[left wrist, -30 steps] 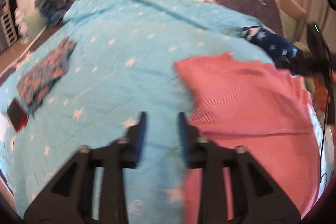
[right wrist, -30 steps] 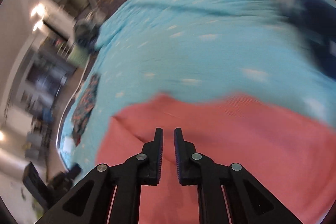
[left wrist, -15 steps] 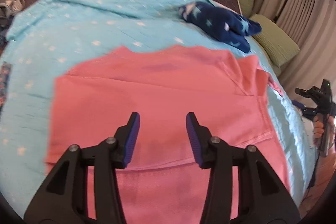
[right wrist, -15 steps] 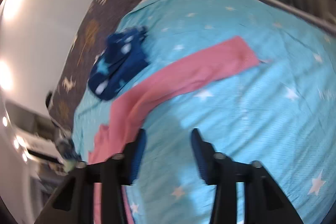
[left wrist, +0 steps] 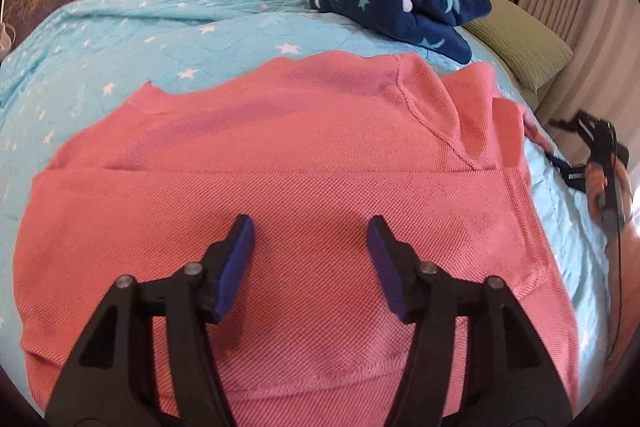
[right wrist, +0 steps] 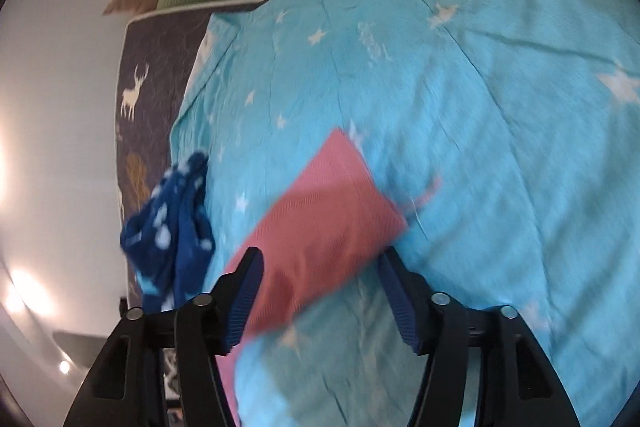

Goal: Fold small clothes

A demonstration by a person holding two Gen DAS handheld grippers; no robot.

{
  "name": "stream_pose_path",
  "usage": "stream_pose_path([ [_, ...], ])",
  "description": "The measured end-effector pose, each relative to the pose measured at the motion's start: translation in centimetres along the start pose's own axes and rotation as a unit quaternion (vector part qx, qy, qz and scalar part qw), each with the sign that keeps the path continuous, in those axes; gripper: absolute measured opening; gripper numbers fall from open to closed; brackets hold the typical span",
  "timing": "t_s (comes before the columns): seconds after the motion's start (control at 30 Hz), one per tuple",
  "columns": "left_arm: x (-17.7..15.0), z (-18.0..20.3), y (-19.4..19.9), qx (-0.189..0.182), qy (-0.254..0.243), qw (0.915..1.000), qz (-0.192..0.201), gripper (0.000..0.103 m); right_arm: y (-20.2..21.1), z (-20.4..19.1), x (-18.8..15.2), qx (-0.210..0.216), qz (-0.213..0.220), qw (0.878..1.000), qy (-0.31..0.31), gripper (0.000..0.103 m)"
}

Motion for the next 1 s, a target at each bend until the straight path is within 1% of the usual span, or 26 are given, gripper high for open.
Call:
stream_pose_path([
  [0.03,-0.1,0.1,-0.1,0.003,-0.003,1.0000,0.002,0.062,-0.3,-0.2,0.3,-0.004,0.009,1.000,-0.002,0.063],
  [0.07,-0.1,0.1,-0.2,0.002,-0.003,1.0000,0.004,0.063,-0.6,-0.6,0.7,-0.015,0.015,1.000,0.005,0.057],
  [0.1,-0.2,0.0,-0.2,-0.001,-0.001,1.0000,0.005,0.063,-1.1,-1.1,0.8,-0.028,0.018,0.999,0.016,0.041],
  [0.13,-0.1,-0.2,-0.1,-0.006,0.003,1.0000,0.006,0.063,-1.5,-1.6,0.9,-0.044,0.017,0.998,0.034,0.007],
  [0.17,-0.1,-0.4,0.0,-0.012,0.009,0.9999,0.007,0.063,-1.8,-2.1,0.8,-0.059,0.015,0.997,0.046,0.004],
  [0.23,0.0,-0.7,0.1,-0.017,0.014,0.9997,0.009,0.062,-1.0,-3.8,0.1,-0.059,0.036,0.995,0.072,0.004],
  [0.27,-0.1,-0.8,0.3,-0.017,0.016,0.9997,0.010,0.062,-0.4,-5.1,-0.5,-0.053,0.045,0.993,0.095,0.004],
  [0.33,-0.2,-1.2,0.9,-0.017,0.025,0.9994,0.014,0.062,1.0,-8.8,-2.1,-0.032,0.052,0.987,0.152,0.004],
  [0.4,-0.4,-1.9,1.9,-0.022,0.038,0.9988,0.023,0.062,2.4,-14.3,-5.3,0.010,0.046,0.973,0.225,0.004],
  [0.43,-0.6,-2.3,2.4,-0.022,0.043,0.9985,0.027,0.062,2.9,-16.9,-7.3,0.030,0.040,0.963,0.263,0.004],
  [0.47,-0.8,-2.8,3.0,-0.021,0.049,0.9981,0.031,0.062,3.3,-20.1,-10.2,0.051,0.032,0.949,0.310,0.005],
  [0.53,-1.5,-4.1,4.6,-0.020,0.063,0.9968,0.046,0.062,3.5,-25.3,-16.4,0.085,0.006,0.916,0.393,0.006],
  [0.6,-2.3,-5.3,6.0,-0.016,0.077,0.9953,0.056,0.063,2.9,-29.5,-24.0,0.125,-0.040,0.872,0.471,0.007],
  [0.63,-2.7,-5.9,6.5,-0.014,0.085,0.9944,0.060,0.063,2.3,-30.7,-27.4,0.143,-0.066,0.851,0.501,0.010],
  [0.67,-3.5,-6.9,7.2,-0.012,0.099,0.9931,0.062,0.065,1.2,-31.6,-31.7,0.164,-0.110,0.823,0.532,0.028],
  [0.7,-4.0,-7.5,7.4,-0.011,0.107,0.9924,0.061,0.066,0.2,-31.9,-34.6,0.170,-0.147,0.802,0.553,0.044],
  [0.73,-4.6,-8.1,7.5,-0.009,0.114,0.9918,0.057,0.068,-0.7,-31.6,-37.4,0.162,-0.181,0.783,0.573,0.070],
  [0.77,-5.4,-8.7,7.6,-0.006,0.119,0.9915,0.051,0.068,-1.7,-31.1,-39.8,0.144,-0.202,0.766,0.594,0.073],
  [0.8,-6.2,-9.3,7.7,-0.001,0.122,0.9916,0.044,0.068,-2.3,-30.5,-41.3,0.127,-0.206,0.754,0.610,0.073],
  [0.83,-6.7,-9.6,7.7,0.000,0.122,0.9918,0.039,0.068,-2.7,-29.6,-42.1,0.110,-0.203,0.748,0.623,0.073],
  [0.87,-7.4,-10.0,7.8,-0.004,0.120,0.9920,0.038,0.068,-2.9,-28.9,-42.0,0.098,-0.200,0.748,0.625,0.073],
  [0.93,-7.8,-10.1,8.0,-0.016,0.118,0.9923,0.035,0.068,-3.6,-27.2,-40.2,0.065,-0.193,0.763,0.614,0.073],
  [0.97,-8.0,-10.1,8.1,-0.028,0.117,0.9921,0.035,0.068,-4.0,-25.8,-38.6,0.029,-0.181,0.780,0.598,0.073],
  [1.0,-8.0,-9.9,8.2,-0.047,0.115,0.9917,0.035,0.068,-4.5,-25.0,-37.0,0.001,-0.169,0.792,0.586,0.073],
])
Point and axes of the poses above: each gripper's, at about its wrist camera, not at the fingertips, and y roughly against the way its jaws point, z to its right, x to its top, the point moved 3 cm from there along -y, roughly the way its jaws point, and after that the axes turned 6 degrees about -z, right-handed, at the moved point
